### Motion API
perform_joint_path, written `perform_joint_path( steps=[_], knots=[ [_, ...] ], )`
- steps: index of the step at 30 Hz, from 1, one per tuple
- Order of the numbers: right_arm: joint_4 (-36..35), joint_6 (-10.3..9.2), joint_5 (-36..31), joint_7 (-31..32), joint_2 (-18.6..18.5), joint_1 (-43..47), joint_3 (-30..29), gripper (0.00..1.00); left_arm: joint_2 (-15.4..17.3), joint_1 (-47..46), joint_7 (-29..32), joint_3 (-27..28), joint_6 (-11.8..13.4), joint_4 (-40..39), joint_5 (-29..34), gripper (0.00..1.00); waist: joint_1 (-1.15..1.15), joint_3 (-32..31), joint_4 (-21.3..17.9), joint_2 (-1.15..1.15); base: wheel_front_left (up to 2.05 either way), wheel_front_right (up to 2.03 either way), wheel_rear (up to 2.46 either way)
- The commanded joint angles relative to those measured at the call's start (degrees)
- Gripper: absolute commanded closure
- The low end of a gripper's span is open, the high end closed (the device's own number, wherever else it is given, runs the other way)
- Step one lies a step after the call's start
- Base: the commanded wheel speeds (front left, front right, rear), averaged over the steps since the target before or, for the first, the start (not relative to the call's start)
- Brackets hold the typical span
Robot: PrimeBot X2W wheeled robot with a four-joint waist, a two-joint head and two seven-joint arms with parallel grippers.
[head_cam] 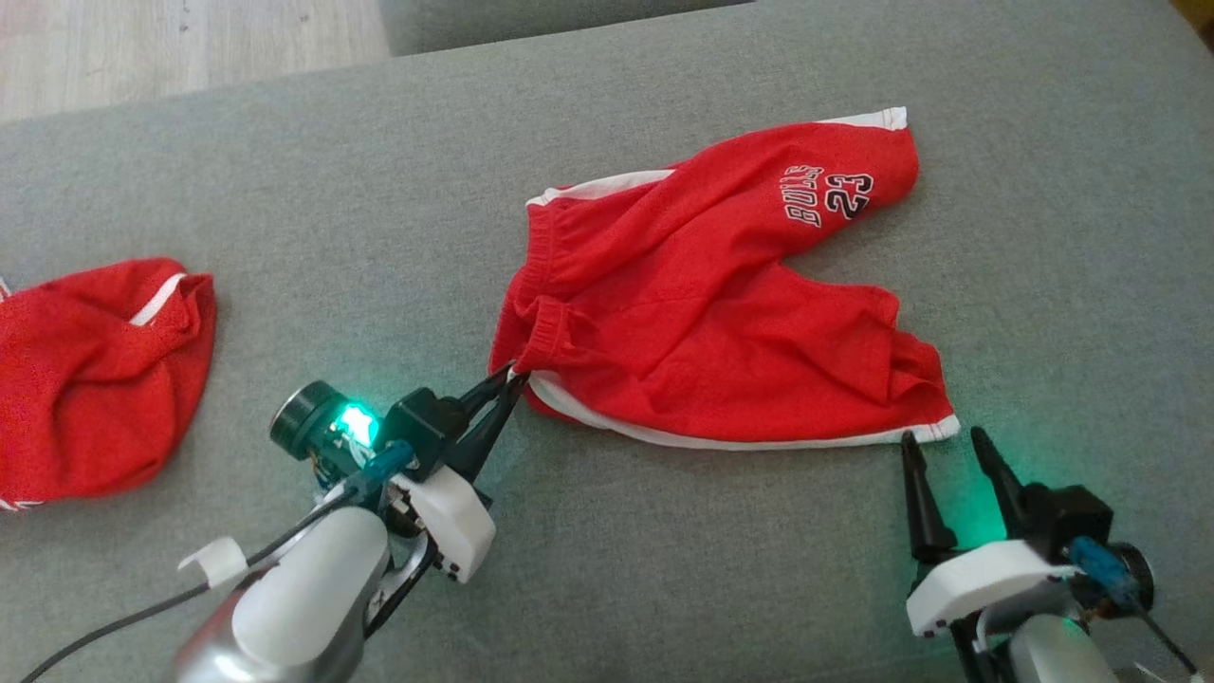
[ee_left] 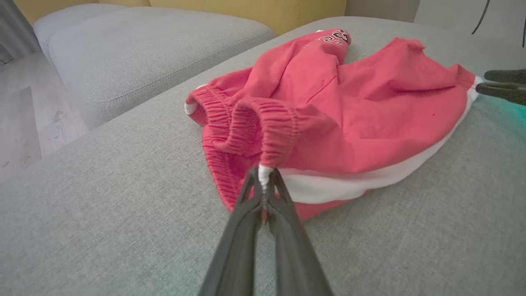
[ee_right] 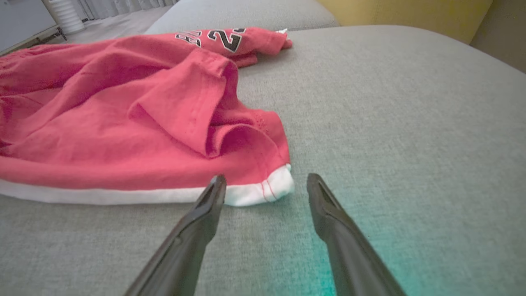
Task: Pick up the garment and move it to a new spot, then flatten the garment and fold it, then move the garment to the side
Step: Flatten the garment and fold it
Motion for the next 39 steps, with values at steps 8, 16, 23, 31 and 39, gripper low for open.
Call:
perform_joint_path(
  steps=[8,16,23,31,39],
  knots=[
    [1.5,0.39,-3.2,0.3,-0.3,-3.7,0.4,0.00,1.4,-1.1,-0.4,2.1,0.8,-2.3,-0.8,1.00,0.00,-0.4,0.4,0.00,0.00,0.00,0.00],
    [3.3,0.39,-5.1,0.3,-0.3,-4.7,-0.6,0.00,1.7,-1.0,-0.2,1.7,1.1,-2.5,-1.2,1.00,0.00,-1.0,0.6,0.00,0.00,0.00,0.00],
    [4.6,0.39,-5.7,0.3,-0.3,-5.1,-0.3,0.00,1.9,-0.7,-0.1,1.4,1.3,-2.6,-1.5,1.00,0.00,-1.4,0.6,0.00,0.00,0.00,0.00],
    [5.4,0.39,-6.1,0.2,-0.3,-5.4,-0.1,0.00,2.2,-0.5,0.2,1.0,1.5,-2.9,-1.8,1.00,0.00,-1.8,0.6,0.00,0.00,0.00,0.00],
    [5.6,0.39,-6.3,0.1,-0.3,-5.8,0.0,0.00,2.5,-0.7,0.5,0.6,1.7,-3.3,-2.2,1.00,0.00,-1.7,0.7,0.00,0.00,0.00,0.00]
  ],
)
